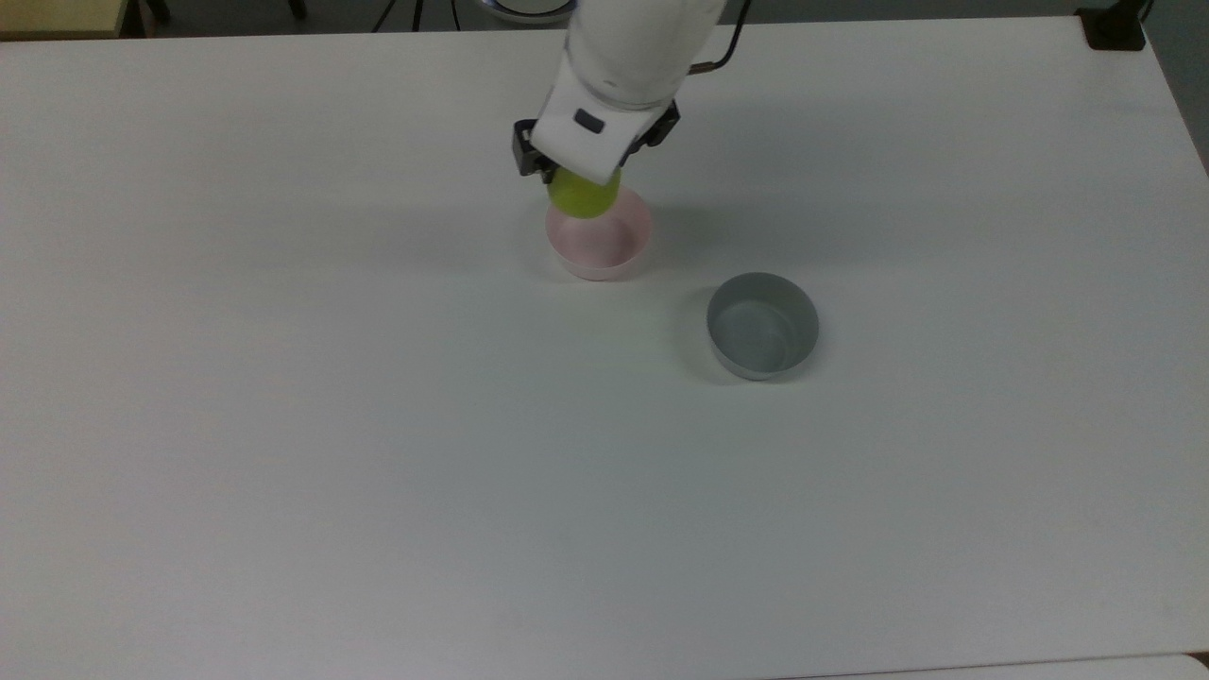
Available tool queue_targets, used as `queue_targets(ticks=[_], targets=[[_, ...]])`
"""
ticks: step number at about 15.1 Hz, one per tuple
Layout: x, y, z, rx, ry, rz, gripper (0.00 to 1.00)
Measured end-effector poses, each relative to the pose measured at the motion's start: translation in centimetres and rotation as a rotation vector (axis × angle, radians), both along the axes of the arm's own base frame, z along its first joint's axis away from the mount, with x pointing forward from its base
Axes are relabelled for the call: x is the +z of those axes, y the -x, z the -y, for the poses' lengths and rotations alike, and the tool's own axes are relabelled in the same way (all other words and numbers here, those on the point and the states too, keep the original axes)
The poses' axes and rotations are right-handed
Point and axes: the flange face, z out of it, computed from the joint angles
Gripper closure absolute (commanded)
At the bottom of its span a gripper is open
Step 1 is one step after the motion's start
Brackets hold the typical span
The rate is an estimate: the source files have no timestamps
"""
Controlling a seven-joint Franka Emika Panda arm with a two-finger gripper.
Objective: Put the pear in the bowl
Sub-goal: 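Carry the pear over the pink bowl, then lower the pear into the pink bowl and open the gripper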
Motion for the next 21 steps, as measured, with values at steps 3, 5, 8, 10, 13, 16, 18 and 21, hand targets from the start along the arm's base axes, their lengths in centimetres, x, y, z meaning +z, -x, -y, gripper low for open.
queue_targets(ticks=[3, 5, 8, 10, 13, 16, 18, 21], targets=[[-1.0, 0.4, -1.4, 0.020, 0.008, -0.024, 0.83], [-3.7, 0.5, -1.6, 0.022, 0.024, -0.070, 0.83], [-7.6, 0.5, -1.9, 0.025, 0.048, -0.133, 0.83], [-9.5, 0.7, -2.3, 0.032, 0.061, -0.167, 0.82], [-12.0, 0.8, -2.5, 0.035, 0.076, -0.205, 0.67], [-13.4, 0.6, -2.5, 0.037, 0.082, -0.210, 0.08], [-14.0, 0.6, -2.5, 0.037, 0.085, -0.216, 0.00], [-14.1, 0.5, -2.6, 0.038, 0.085, -0.213, 0.00]])
